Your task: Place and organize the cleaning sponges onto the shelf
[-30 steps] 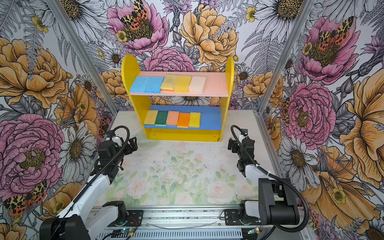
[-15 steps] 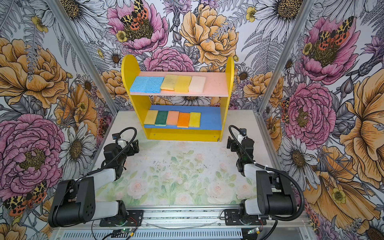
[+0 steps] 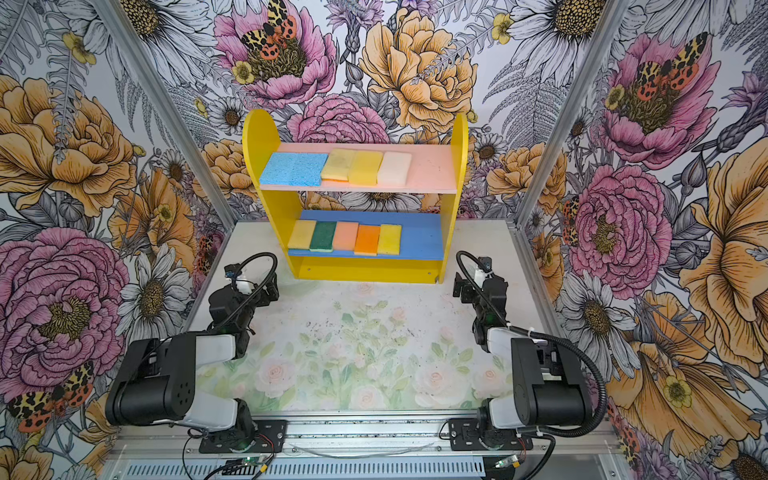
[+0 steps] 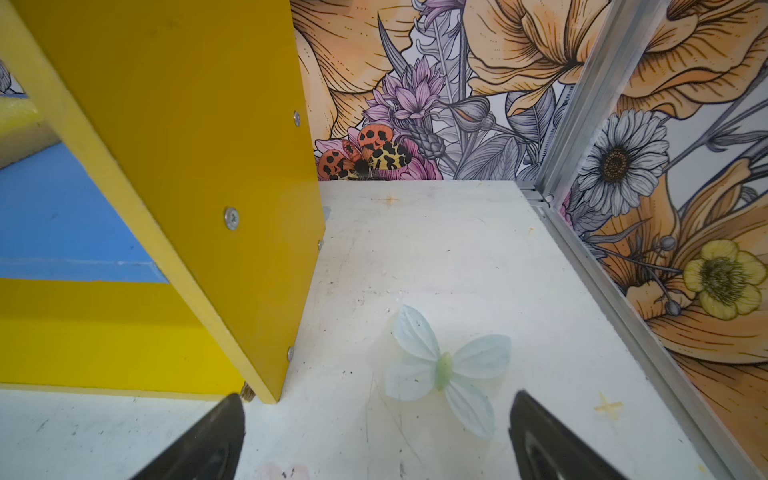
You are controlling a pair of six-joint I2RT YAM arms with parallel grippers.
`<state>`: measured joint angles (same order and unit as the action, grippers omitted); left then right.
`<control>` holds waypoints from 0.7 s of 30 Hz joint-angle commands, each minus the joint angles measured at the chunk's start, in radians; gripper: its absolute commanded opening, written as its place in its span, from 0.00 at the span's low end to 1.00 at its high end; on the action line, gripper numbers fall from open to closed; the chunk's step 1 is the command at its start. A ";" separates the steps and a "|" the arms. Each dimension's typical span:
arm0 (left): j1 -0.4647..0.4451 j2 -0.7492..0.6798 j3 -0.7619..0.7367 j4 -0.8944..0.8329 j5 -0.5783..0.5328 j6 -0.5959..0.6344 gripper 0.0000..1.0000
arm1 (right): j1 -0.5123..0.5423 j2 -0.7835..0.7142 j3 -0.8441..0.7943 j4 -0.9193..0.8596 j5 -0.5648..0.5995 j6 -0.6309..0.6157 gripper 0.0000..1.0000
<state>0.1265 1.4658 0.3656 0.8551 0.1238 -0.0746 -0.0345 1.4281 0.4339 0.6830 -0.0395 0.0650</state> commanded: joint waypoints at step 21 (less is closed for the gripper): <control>-0.058 0.080 -0.019 0.134 -0.129 0.033 0.99 | -0.005 0.060 -0.083 0.223 -0.008 -0.010 0.99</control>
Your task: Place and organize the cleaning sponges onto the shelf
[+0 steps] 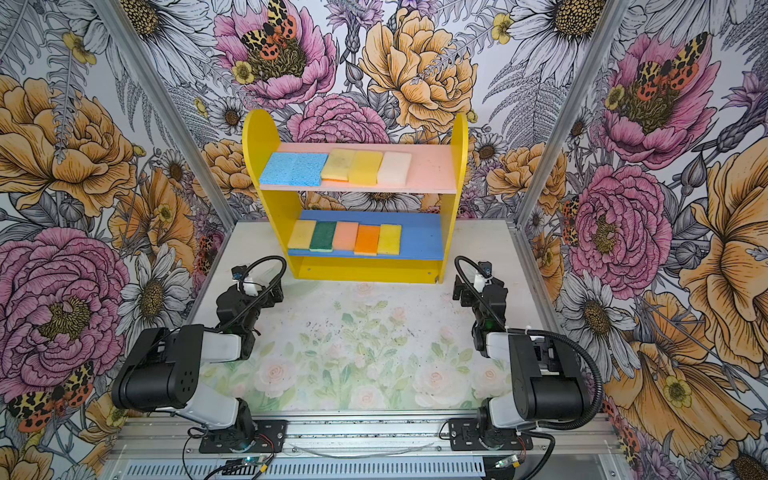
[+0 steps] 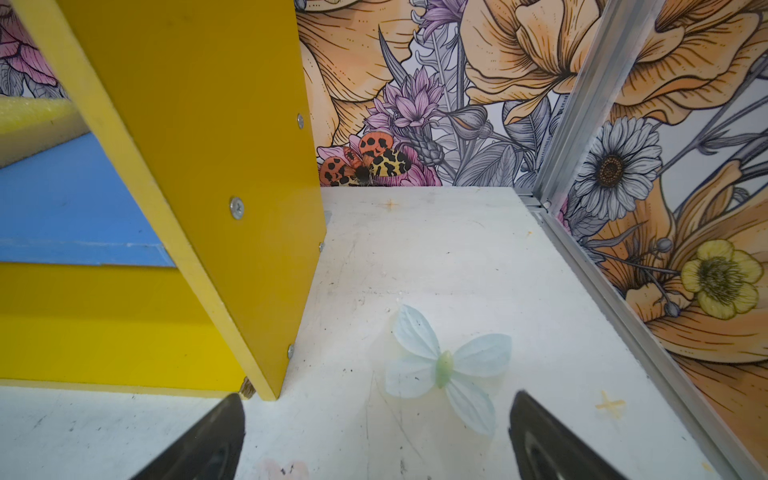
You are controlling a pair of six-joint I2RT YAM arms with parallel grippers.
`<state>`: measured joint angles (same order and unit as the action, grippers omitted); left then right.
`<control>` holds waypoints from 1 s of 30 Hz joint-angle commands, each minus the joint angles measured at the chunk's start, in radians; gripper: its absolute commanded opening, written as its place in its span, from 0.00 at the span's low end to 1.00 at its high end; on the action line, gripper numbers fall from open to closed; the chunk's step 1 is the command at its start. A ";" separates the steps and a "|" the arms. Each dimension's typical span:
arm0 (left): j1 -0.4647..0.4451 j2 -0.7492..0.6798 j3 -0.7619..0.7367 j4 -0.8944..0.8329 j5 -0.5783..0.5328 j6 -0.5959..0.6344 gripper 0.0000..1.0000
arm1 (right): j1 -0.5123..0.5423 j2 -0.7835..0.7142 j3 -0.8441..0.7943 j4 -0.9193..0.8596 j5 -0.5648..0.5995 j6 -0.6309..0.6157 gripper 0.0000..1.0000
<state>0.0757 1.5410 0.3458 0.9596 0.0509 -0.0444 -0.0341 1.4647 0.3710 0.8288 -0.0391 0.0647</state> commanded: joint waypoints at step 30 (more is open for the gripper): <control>-0.081 0.004 0.035 -0.037 -0.168 0.061 0.99 | -0.006 0.072 0.020 0.045 0.077 0.026 0.99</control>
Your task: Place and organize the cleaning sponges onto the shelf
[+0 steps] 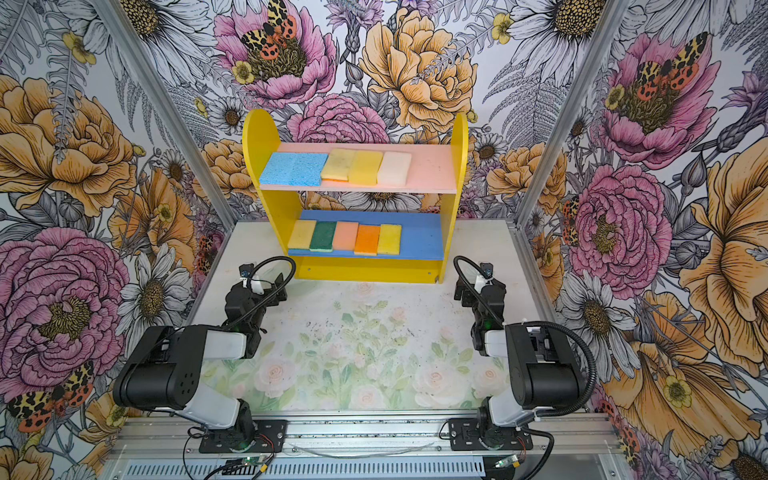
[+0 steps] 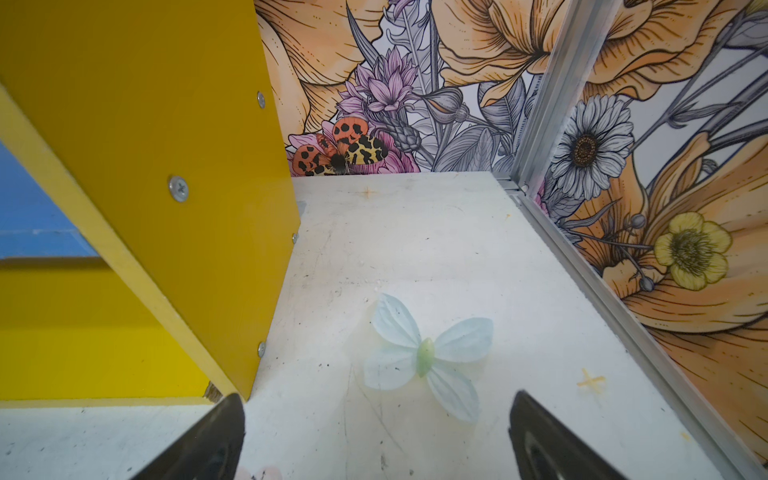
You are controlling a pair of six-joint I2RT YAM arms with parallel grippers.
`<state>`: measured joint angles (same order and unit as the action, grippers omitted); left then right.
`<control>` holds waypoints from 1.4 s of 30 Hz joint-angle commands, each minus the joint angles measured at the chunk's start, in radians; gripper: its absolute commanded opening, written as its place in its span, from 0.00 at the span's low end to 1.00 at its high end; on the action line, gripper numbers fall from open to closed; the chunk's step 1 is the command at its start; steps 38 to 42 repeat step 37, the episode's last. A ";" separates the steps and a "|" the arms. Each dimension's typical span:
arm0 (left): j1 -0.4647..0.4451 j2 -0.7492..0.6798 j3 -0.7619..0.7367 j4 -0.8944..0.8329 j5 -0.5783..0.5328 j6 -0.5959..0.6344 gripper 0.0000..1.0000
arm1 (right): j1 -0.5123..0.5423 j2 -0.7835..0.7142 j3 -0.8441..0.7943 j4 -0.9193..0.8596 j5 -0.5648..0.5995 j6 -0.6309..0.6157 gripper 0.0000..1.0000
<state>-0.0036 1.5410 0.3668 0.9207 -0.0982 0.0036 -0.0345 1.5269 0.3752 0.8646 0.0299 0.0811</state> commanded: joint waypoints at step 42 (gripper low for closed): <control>-0.001 0.003 0.014 0.003 -0.018 0.013 0.99 | -0.005 0.011 0.018 0.003 0.002 0.005 0.99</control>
